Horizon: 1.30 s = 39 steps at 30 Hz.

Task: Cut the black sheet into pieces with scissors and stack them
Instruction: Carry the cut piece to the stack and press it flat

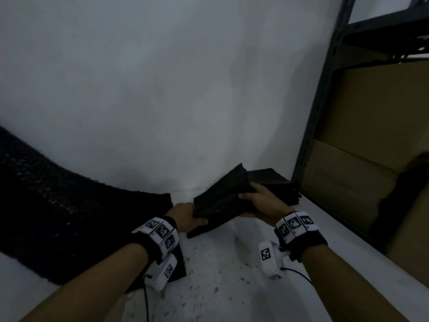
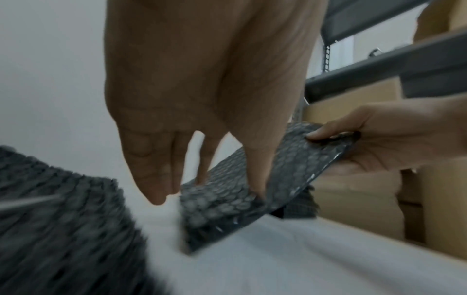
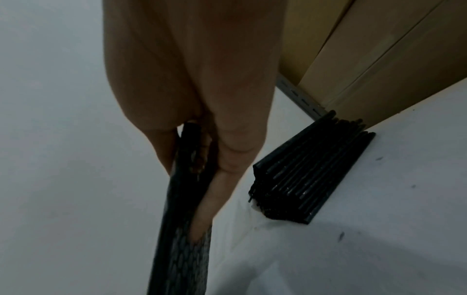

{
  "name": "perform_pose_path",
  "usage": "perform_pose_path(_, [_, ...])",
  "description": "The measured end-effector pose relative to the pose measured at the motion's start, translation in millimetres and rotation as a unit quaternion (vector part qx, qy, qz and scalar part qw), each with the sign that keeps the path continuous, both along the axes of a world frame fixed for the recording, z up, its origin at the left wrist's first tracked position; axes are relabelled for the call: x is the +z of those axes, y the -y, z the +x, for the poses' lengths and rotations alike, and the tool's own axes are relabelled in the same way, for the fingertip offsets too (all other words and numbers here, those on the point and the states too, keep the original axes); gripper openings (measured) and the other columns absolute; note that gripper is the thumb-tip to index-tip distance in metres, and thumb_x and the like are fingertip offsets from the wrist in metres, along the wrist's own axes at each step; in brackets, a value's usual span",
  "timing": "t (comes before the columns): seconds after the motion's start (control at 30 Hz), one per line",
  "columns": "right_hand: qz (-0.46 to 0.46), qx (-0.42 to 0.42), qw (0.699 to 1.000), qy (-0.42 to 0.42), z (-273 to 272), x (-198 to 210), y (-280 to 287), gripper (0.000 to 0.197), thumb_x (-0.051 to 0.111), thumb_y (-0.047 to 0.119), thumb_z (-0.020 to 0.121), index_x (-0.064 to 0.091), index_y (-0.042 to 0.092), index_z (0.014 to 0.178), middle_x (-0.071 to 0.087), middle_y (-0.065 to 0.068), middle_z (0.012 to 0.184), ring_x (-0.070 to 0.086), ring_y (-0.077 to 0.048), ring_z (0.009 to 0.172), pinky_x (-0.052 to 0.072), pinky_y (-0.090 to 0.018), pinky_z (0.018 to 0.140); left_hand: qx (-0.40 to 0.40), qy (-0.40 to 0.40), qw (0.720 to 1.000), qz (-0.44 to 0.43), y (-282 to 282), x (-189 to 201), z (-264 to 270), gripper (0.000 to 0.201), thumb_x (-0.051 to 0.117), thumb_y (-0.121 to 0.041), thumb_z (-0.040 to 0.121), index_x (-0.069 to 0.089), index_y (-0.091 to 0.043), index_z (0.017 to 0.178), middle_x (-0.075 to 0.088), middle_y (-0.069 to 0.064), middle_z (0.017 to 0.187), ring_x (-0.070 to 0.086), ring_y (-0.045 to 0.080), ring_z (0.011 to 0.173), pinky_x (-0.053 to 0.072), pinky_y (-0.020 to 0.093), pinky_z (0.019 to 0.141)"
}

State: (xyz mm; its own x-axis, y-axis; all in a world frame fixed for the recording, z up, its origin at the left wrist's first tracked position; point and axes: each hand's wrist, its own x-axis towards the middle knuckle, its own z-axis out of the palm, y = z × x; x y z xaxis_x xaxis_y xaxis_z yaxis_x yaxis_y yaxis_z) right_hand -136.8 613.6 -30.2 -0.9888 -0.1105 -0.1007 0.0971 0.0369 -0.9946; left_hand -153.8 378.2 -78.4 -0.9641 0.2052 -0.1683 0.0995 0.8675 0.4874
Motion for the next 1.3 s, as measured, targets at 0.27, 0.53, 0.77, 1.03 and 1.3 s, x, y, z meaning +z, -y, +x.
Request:
perform_pose_path(0.27, [-0.152, -0.033, 0.987, -0.029, -18, 35, -39, 0.03, 0.055, 0.009, 0.096, 0.064, 0.014, 0.125, 0.069, -0.016, 0.121, 0.067, -0.032, 0.108, 0.061, -0.039, 0.074, 0.113, 0.188, 0.878, 0.425, -29, 37, -17, 0.061, 0.075, -0.041, 0.085, 0.057, -0.009, 0.133, 0.064, 0.021, 0.121, 0.071, 0.031, 0.099, 0.059, 0.042, 0.087])
perform_pose_path(0.53, [-0.07, -0.148, 0.986, 0.015, -40, 21, -94, 0.025, 0.061, 0.006, 0.097, 0.06, 0.005, 0.123, 0.064, -0.015, 0.122, 0.065, -0.027, 0.099, 0.06, -0.031, 0.06, 0.113, 0.139, 0.785, 0.593, -70, 35, -35, 0.042, 0.077, -0.003, 0.083, 0.064, 0.002, 0.123, 0.069, 0.016, 0.12, 0.067, 0.026, 0.104, 0.061, 0.026, 0.072])
perform_pose_path(0.77, [-0.101, -0.228, 0.968, -0.01, -88, 19, -131, 0.016, 0.064, -0.008, 0.091, 0.055, -0.006, 0.104, 0.058, -0.024, 0.114, 0.064, -0.029, 0.09, 0.06, -0.025, 0.055, 0.105, 0.097, 0.807, 0.573, -119, 41, -83, 0.04, 0.075, 0.0, 0.084, 0.064, 0.002, 0.123, 0.067, 0.018, 0.119, 0.065, 0.02, 0.088, 0.06, 0.024, 0.066])
perform_pose_path(1.03, [0.128, -0.308, 0.939, -0.076, -152, 3, -164, 0.039, 0.059, -0.01, 0.09, 0.042, 0.007, 0.121, 0.053, -0.015, 0.103, 0.055, -0.02, 0.067, 0.05, -0.02, 0.046, 0.131, 0.062, 0.871, 0.47, -162, 33, -157, 0.026, 0.081, -0.007, 0.081, 0.057, -0.009, 0.07, 0.06, 0.008, 0.075, 0.056, 0.019, 0.062, 0.046, 0.026, 0.049])
perform_pose_path(1.3, [0.422, -0.231, 0.875, -0.052, -171, -32, -185, 0.021, 0.065, 0.01, 0.089, 0.073, -0.001, 0.106, 0.07, -0.016, 0.112, 0.063, -0.034, 0.105, 0.051, -0.032, 0.087, 0.073, -0.014, 0.958, 0.279, -169, 11, -177, 0.04, 0.088, -0.024, 0.075, 0.07, 0.003, 0.098, 0.069, 0.013, 0.087, 0.064, 0.023, 0.074, 0.051, 0.021, 0.05])
